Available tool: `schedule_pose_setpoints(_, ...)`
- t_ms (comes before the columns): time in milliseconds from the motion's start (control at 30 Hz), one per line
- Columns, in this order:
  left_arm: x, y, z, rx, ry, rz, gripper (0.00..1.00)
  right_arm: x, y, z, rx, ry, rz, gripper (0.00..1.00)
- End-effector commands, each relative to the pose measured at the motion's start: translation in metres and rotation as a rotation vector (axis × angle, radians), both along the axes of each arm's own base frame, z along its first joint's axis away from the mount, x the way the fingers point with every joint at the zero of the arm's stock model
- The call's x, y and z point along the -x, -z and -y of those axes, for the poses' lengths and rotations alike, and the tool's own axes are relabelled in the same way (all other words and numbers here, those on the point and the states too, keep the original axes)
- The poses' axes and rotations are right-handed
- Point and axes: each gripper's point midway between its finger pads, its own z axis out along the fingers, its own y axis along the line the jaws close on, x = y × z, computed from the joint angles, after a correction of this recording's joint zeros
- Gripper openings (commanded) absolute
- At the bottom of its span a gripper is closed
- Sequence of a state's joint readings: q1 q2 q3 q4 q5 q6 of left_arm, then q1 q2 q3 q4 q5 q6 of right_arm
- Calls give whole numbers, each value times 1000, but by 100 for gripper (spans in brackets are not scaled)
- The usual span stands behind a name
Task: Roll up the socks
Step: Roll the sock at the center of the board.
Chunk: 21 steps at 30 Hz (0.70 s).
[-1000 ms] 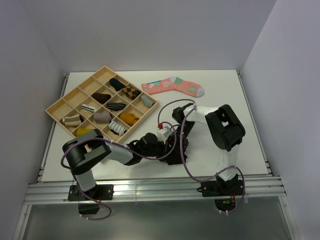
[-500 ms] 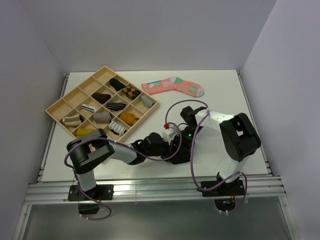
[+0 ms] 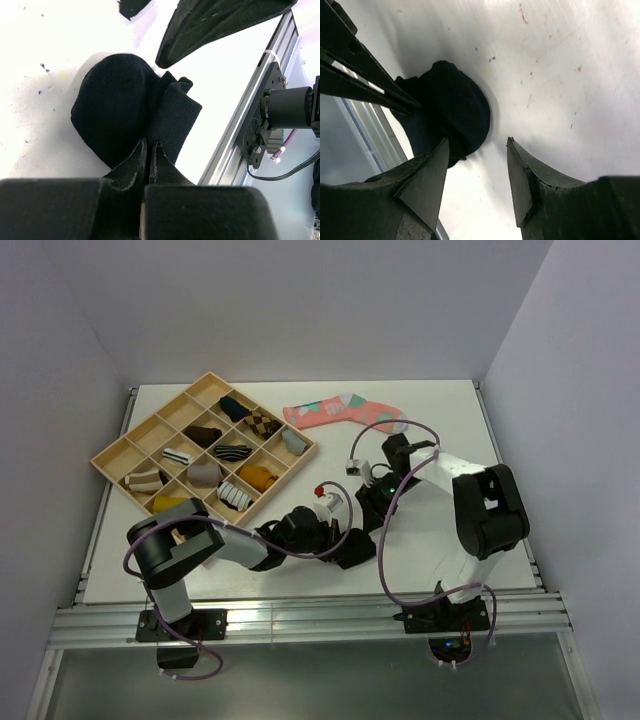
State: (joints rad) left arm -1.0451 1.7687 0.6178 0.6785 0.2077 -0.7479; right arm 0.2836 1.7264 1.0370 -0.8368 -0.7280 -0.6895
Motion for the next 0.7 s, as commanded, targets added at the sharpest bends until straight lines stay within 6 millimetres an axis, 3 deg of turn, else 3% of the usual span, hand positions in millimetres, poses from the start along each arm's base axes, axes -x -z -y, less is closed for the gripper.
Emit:
schedule_pose_setpoints(0,19,55,-39,-231,-15,-99,0,-10,-12,-9,-49,-14,62,57)
schedule_pose_setpoints(200,21,52,-37,-255,-19,-148,0,-23,-25,0,-69,15,205,57)
schedule_pose_setpoints(433,19,43,-32,-310,-55,-253,0,-38,-58,19,-142,68,365,57)
schedule_pose_setpoints(533,18,36,-26,-327,-57,-278,0,-34,-63,24,-156,59,446,57)
schedule_pose_setpoints(667,12,19,-11,-326,-36,-275,0,-13,-57,26,-177,-11,513,58)
